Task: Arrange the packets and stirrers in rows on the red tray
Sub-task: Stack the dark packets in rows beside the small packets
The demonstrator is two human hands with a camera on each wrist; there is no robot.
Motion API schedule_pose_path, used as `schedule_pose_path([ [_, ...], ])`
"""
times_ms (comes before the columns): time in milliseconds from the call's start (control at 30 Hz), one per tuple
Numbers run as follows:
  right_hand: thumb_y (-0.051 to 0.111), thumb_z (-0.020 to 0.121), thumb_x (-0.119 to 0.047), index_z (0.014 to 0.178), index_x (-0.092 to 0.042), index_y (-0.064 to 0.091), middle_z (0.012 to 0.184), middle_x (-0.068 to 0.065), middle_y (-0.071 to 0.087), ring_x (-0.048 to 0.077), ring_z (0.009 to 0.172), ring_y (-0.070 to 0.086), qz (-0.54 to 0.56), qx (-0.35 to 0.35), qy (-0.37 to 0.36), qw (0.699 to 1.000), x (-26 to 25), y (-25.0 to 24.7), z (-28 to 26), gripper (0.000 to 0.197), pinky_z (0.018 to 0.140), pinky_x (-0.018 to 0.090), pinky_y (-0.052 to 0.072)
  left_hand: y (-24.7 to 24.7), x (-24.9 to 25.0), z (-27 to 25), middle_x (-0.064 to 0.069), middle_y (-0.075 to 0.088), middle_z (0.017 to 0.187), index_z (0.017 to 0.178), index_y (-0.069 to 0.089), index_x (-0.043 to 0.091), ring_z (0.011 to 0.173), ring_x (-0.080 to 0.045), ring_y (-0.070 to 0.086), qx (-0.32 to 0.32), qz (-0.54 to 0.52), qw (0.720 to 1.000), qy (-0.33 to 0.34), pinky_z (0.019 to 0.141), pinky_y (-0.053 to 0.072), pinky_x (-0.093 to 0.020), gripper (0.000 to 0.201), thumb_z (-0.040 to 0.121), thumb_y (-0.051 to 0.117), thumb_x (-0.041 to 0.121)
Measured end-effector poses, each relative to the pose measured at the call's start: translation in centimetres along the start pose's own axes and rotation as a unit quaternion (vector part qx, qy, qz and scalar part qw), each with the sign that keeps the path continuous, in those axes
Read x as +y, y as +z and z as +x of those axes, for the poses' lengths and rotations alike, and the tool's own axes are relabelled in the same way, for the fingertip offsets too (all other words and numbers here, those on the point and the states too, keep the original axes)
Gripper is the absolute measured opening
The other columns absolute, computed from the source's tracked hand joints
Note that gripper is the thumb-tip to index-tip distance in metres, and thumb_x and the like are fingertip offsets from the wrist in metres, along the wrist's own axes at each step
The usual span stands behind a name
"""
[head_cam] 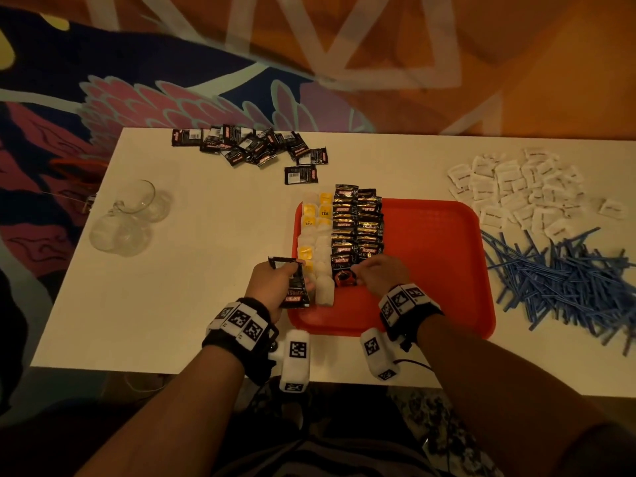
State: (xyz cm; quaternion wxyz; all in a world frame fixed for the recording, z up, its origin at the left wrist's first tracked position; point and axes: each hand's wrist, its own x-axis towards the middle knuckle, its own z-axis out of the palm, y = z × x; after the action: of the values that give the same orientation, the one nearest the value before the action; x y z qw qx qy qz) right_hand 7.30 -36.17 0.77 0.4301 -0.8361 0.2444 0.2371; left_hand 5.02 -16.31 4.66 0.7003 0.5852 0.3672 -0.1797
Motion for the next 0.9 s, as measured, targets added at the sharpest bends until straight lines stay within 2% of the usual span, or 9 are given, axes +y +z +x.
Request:
schedule_pose_path([
  [133,0.074,0.084,-0.033,0.087,-0.017,0.068,0.083,0.002,0.073,0.008,0.07,0.067,0.082,-0.106,-0.072,0.988,-2.8,-0.8,-2.4,0.017,0.059,0.021,0.052,1.2,1.0,0.0,-0.016,0.075,0.089,0.092,0.071,0.008,0.084,-0.035,0.073,0.022,0.034,0.998,0.039,0.082,0.059,-0.05,0.004,0.088,0.072,0.008],
  [267,0.079,0.079,-0.024,0.085,-0.021,0.065,0.077,-0.004,0.071,0.005,0.065,0.066,0.096,-0.185,-0.14,0.968,-4.9,-1.6,-4.7,0.015,0.06,0.021,0.05,3.0,2.2,-1.3,-0.015,0.076,0.088,0.088,0.072,0.01,0.076,-0.029,0.074,-0.002,0.025,0.997,0.067,0.076,0.06,-0.045,0.008,0.083,0.078,0.011],
  [367,0.079,0.079,-0.016,0.072,-0.022,0.062,0.066,-0.004,0.066,0.007,0.059,0.062,0.087,-0.121,-0.174,0.973,-5.7,-2.4,-5.0,0.019,0.058,0.023,0.049,3.9,2.7,-1.6,-0.01,0.076,0.08,0.087,0.073,0.009,0.075,-0.03,0.073,-0.004,0.041,0.995,0.086,0.077,0.06,-0.045,0.024,0.083,0.079,0.032],
  [433,0.081,0.077,-0.017,0.078,-0.013,0.068,0.074,0.006,0.07,0.011,0.067,0.064,0.105,-0.054,-0.188,0.975,-5.9,-3.1,-4.7,0.014,0.062,0.026,0.053,3.9,3.0,-1.5,-0.001,0.066,0.063,0.083,0.071,0.012,0.055,-0.021,0.06,0.011,0.062,0.996,0.057,0.059,0.05,-0.033,0.054,0.079,0.069,0.066],
  [500,0.081,0.076,-0.012,0.086,-0.013,0.073,0.083,0.002,0.072,0.007,0.075,0.067,0.137,-0.008,-0.2,0.97,-6.1,-3.8,-4.6,0.014,0.068,0.023,0.054,3.9,3.2,-1.6,0.001,0.055,0.06,0.084,0.069,0.013,0.046,-0.013,0.042,-0.019,0.041,0.999,0.005,0.048,0.034,-0.025,0.073,0.075,0.053,0.084],
  [633,0.068,0.077,0.014,0.083,-0.016,0.076,0.078,-0.011,0.07,-0.007,0.067,0.064,0.109,-0.004,-0.27,0.957,-6.3,-5.0,-5.3,0.032,0.061,0.009,0.049,4.6,3.3,-1.9,-0.006,0.06,0.073,0.108,0.064,0.011,0.047,-0.011,0.043,-0.118,-0.044,0.99,-0.067,0.039,0.032,-0.019,0.055,0.075,0.073,0.053],
  [733,0.058,0.075,0.024,0.08,-0.021,0.072,0.092,-0.009,0.069,0.004,0.089,0.067,0.101,-0.035,-0.301,0.948,-5.7,-5.3,-5.4,0.047,0.081,0.018,0.056,5.1,3.6,-2.2,-0.024,0.069,0.103,0.113,0.069,0.001,0.07,-0.024,0.058,-0.082,-0.06,0.994,-0.041,0.055,0.046,-0.03,0.05,0.072,0.083,0.024],
  [833,0.054,0.088,0.013,0.085,-0.021,0.069,0.1,-0.007,0.069,0.008,0.092,0.069,0.143,-0.026,-0.275,0.95,-5.3,-5.7,-5.1,0.037,0.08,0.028,0.059,5.6,4.3,-2.7,-0.015,0.071,0.082,0.103,0.069,0.0,0.053,-0.016,0.063,-0.024,-0.047,0.998,0.026,0.053,0.051,-0.026,0.018,0.089,0.072,0.011],
  [900,0.054,0.091,0.006,0.092,-0.018,0.067,0.101,0.001,0.07,0.011,0.088,0.07,0.212,-0.03,-0.234,0.948,-5.2,-6.0,-4.9,0.027,0.072,0.027,0.059,5.8,4.5,-2.3,-0.01,0.072,0.083,0.102,0.07,0.004,0.058,-0.015,0.064,0.003,-0.016,0.997,0.075,0.052,0.049,-0.025,0.014,0.091,0.07,0.012],
])
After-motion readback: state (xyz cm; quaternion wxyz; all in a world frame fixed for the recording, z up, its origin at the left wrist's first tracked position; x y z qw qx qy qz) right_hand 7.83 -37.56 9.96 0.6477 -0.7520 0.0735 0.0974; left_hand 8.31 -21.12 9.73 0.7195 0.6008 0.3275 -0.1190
